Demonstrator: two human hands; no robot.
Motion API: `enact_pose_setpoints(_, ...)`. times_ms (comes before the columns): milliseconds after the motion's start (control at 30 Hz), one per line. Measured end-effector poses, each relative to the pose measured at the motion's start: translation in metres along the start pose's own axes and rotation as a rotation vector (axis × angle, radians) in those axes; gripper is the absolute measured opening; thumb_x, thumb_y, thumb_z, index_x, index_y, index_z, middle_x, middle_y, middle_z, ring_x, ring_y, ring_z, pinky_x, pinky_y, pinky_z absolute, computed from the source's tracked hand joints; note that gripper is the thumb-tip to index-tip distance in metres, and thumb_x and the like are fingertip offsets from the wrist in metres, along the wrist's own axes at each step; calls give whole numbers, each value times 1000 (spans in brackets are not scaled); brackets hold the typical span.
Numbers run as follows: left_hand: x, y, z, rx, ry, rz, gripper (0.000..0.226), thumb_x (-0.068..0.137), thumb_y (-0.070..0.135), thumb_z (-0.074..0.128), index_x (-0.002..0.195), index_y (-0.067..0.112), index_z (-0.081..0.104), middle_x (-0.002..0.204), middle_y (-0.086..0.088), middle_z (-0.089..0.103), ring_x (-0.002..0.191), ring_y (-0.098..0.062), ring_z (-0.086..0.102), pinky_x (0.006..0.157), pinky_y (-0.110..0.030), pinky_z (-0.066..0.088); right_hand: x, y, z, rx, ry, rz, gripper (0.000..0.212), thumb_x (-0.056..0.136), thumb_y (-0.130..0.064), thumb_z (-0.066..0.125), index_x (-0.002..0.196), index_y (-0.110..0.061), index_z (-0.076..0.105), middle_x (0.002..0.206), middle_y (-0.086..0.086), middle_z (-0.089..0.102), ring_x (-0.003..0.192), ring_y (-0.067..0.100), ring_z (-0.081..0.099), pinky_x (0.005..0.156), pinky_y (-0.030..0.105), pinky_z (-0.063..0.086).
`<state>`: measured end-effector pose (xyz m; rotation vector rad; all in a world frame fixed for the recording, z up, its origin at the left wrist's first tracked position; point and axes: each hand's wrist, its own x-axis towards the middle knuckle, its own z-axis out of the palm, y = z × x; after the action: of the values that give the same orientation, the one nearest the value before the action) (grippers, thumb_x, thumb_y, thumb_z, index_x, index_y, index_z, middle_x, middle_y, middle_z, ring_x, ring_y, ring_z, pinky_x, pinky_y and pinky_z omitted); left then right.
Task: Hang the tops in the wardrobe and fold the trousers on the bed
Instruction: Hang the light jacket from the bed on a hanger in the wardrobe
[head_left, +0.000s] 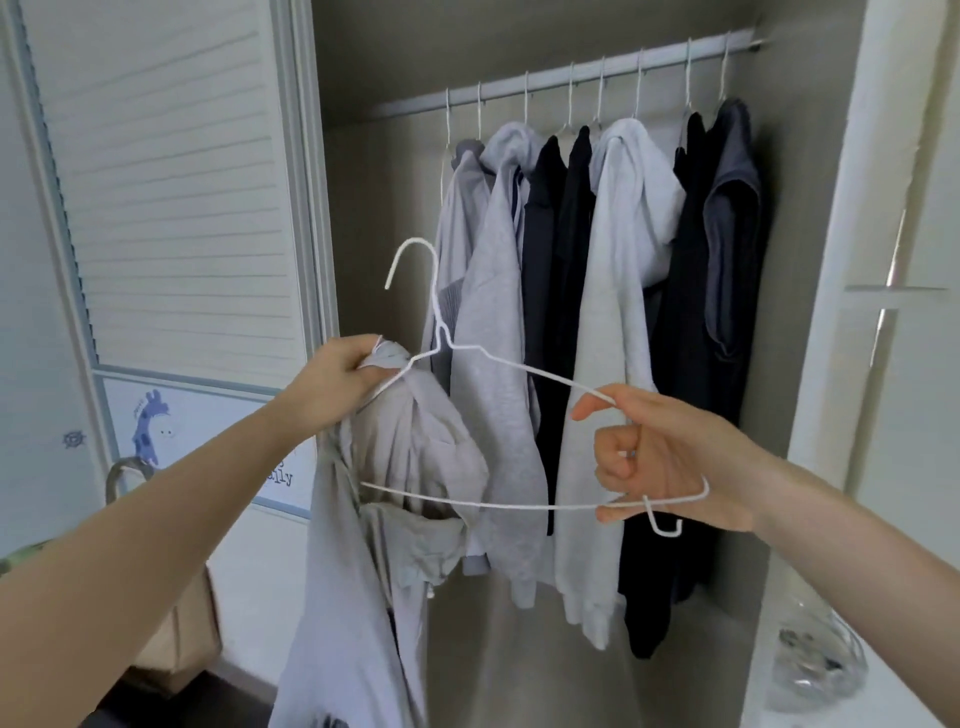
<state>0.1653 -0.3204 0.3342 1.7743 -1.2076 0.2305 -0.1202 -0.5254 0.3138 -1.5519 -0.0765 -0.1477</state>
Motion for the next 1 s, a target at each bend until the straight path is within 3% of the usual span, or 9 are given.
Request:
enact_pose_setpoints(67, 3, 15, 11, -64, 48, -19, 14, 91, 17, 65, 78, 18, 70, 73, 8, 62, 68, 0, 54, 65, -13, 41, 3, 10, 4, -55, 45, -32, 33, 94, -41, 52, 112, -15, 61, 65, 4, 40, 60, 15, 40, 74, 47, 51)
enact_pose_setpoints(167, 10, 27, 23, -56, 177, -106, 12, 90, 18, 64, 83, 14, 73, 77, 0, 67, 73, -11, 58, 70, -27, 44, 5, 23, 9, -98, 111, -94, 35, 90, -41, 55, 110, -13, 61, 69, 6, 31, 62, 15, 33, 71, 42, 50)
enact_pose_setpoints(367, 17, 32, 16, 339, 265, -141, 22, 94, 15, 52, 75, 9, 62, 71, -9, 61, 77, -36, 56, 66, -37, 42, -17, 8, -7, -50, 176, -87, 27, 89, -35, 55, 101, -12, 63, 67, 6, 30, 59, 16, 33, 67, 42, 45)
enact_pose_setpoints(467, 16, 31, 10, 139, 292, -237, 18, 94, 16, 55, 91, 6, 71, 91, -14, 69, 92, -33, 63, 79, -37, 49, -32, 0, -17, -57, 188, -165, 32, 86, -36, 63, 103, -9, 61, 67, 1, 29, 59, 15, 31, 67, 42, 45)
enact_pose_setpoints(633, 14, 63, 42, -253, 119, -280, 18, 94, 7, 58, 98, -9, 67, 86, -18, 65, 78, -25, 60, 72, -33, 49, -16, 13, 2, -106, 249, -163, 24, 82, -36, 61, 93, -16, 67, 64, -2, 28, 57, 10, 30, 63, 38, 48)
enact_pose_setpoints(733, 15, 82, 54, -424, 111, -369, 20, 93, -1, 52, 103, -13, 64, 87, -22, 62, 75, -29, 58, 71, -38, 50, -4, 28, 10, -105, 274, -164, 25, 78, -39, 61, 91, -17, 67, 69, 2, 23, 66, 19, 20, 63, 34, 43)
enact_pose_setpoints(867, 13, 96, 38, -671, -135, -378, 32, 90, -1, 49, 117, -9, 63, 110, -23, 65, 95, -28, 64, 87, -35, 56, -10, 35, -6, 32, 229, -257, 27, 85, -33, 61, 99, -12, 69, 67, -1, 30, 61, 10, 36, 72, 42, 52)
enact_pose_setpoints(933, 10, 103, 33, -505, -253, -242, 35, 91, 0, 43, 118, -6, 64, 113, -18, 68, 98, -24, 65, 88, -31, 57, -15, 35, -13, 51, 200, -306, 25, 91, -27, 57, 103, -8, 69, 67, -1, 32, 62, 11, 39, 78, 50, 52)
enact_pose_setpoints(1000, 9, 108, 27, -99, -245, -2, 34, 96, 2, 38, 109, 6, 70, 94, -3, 71, 89, -12, 62, 85, -24, 51, -19, 33, -17, 76, 183, -338, 26, 94, -21, 52, 105, -5, 68, 68, 1, 31, 65, 14, 39, 82, 56, 48)
